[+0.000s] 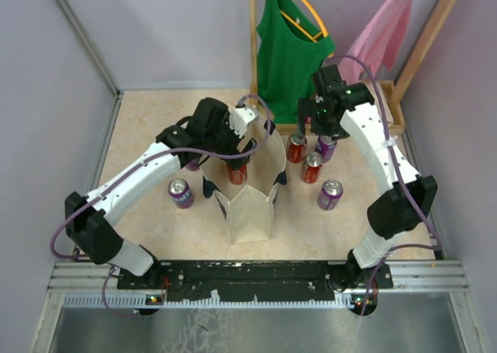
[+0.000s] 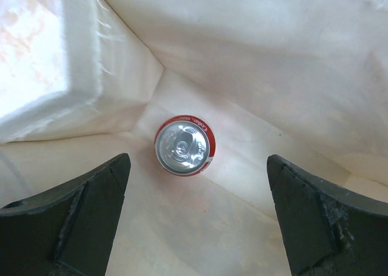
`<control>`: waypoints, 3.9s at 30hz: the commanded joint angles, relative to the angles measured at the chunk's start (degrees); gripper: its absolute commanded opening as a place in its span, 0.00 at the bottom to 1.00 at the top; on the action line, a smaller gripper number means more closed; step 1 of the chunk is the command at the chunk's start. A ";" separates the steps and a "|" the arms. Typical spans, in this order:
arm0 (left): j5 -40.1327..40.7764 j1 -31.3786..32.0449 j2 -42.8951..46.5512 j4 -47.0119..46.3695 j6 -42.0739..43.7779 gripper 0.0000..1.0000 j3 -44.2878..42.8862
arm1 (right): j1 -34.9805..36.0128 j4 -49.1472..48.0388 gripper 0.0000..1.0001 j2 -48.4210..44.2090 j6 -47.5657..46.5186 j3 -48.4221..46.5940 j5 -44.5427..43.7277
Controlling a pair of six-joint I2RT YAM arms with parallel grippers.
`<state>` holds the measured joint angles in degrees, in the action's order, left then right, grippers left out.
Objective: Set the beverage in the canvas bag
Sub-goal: Place the drink in the canvas bag, then pick up the drink from the center of the board, then place the drink in the canvas bag.
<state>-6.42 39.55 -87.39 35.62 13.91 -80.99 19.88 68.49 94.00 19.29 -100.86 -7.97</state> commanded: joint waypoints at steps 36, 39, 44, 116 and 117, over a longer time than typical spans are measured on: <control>-9.90 -28.36 5.13 -0.86 -13.28 1.00 -4.31 | 1.12 -7.74 0.91 25.49 -8.20 -10.45 5.59; -10.02 -28.41 5.05 -0.66 -13.12 1.00 -4.22 | 1.13 -7.42 0.89 26.02 -7.86 -10.33 4.80; -9.98 -28.48 5.02 -0.33 -13.10 1.00 -4.01 | 1.17 -7.07 0.83 26.84 -7.64 -9.31 3.78; -12.33 -30.97 3.25 -5.48 -11.48 1.00 2.82 | 29.28 -10.39 0.00 10.07 -4.35 -9.41 -4.23; -12.31 -31.02 3.11 -5.49 -11.45 1.00 2.66 | 29.15 -10.80 0.00 10.21 -4.50 -8.69 -3.84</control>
<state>-18.09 9.10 -85.71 31.62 1.96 -78.54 48.60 65.43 105.01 16.58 -110.41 -12.67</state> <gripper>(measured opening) 0.998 0.657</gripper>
